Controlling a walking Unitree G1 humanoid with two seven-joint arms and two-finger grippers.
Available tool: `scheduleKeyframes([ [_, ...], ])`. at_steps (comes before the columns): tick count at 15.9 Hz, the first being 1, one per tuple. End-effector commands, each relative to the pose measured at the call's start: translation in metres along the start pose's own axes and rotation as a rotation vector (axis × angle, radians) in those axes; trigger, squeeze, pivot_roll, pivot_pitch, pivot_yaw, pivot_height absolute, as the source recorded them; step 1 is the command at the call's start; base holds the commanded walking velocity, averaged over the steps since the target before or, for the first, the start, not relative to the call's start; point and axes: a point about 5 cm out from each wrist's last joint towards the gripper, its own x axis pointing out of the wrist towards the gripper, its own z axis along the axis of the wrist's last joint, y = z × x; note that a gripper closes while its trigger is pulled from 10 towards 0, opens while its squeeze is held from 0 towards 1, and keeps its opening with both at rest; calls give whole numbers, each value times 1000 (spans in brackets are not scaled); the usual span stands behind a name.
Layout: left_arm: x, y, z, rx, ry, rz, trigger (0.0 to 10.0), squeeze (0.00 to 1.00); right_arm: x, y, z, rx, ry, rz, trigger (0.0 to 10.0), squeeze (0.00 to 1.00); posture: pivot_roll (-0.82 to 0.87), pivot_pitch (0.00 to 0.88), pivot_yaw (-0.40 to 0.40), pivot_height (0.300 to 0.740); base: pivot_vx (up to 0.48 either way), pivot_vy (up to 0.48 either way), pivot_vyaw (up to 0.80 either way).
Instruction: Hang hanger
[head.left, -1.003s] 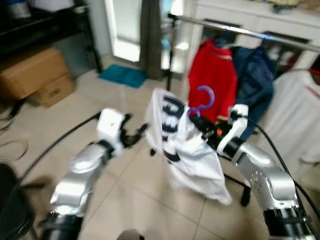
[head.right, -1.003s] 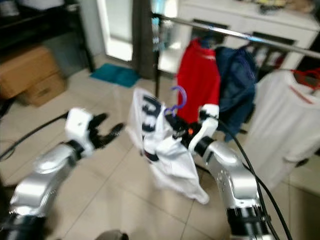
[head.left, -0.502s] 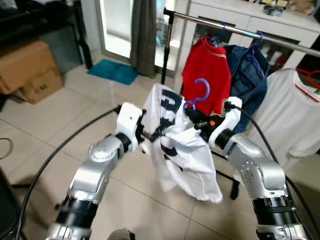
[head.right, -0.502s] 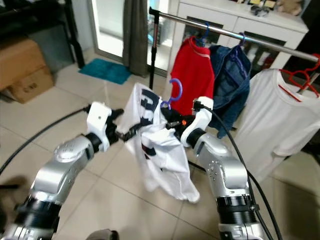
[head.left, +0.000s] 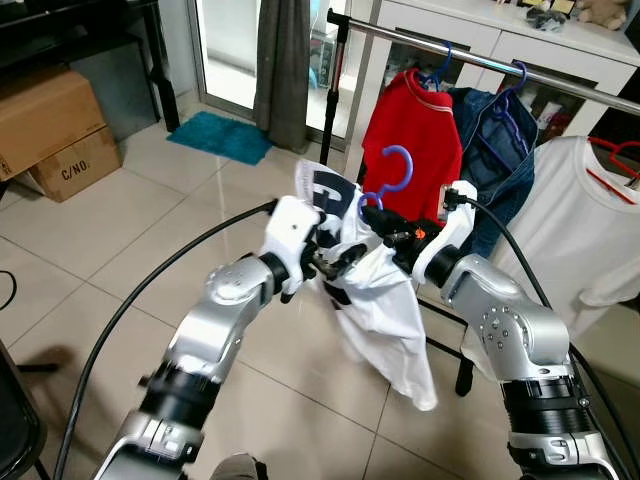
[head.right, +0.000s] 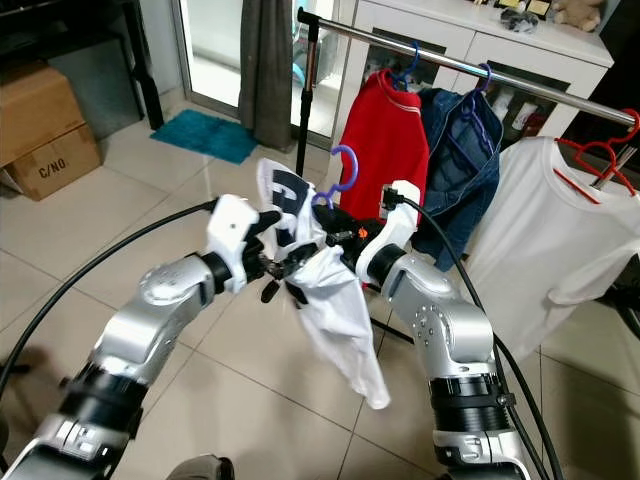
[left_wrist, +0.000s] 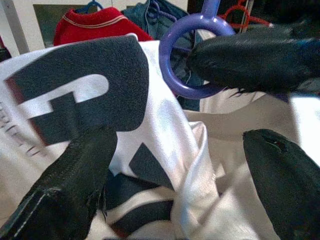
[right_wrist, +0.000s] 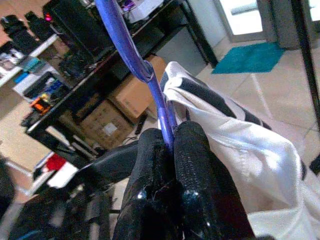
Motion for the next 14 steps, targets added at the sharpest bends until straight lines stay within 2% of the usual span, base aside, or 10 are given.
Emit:
scheduleKeyframes([
  [1,7,1,-1,36,32,-5,4980,0,-2,1,9,29,-37,32,10000,0,-4,0,-108,740,0,0,0],
  [2,8,2,-1,38,39,-3,3255,0,-2,2,10,36,-40,40,10000,0,-4,0,-108,740,0,0,0],
  [3,10,5,-2,38,49,12,0,0,-2,4,11,55,-47,59,10000,0,-3,0,-105,740,0,0,0],
  [6,15,6,1,48,27,-14,0,0,-2,6,12,79,-57,75,10000,0,-7,0,-96,740,0,0,0],
  [9,17,-3,2,87,16,-70,0,0,-4,2,13,106,-70,49,10000,0,-8,0,-86,740,0,0,0],
  [14,17,-2,-1,84,9,-27,0,0,-4,-1,14,154,-90,43,10000,0,-4,0,-87,740,0,0,0],
])
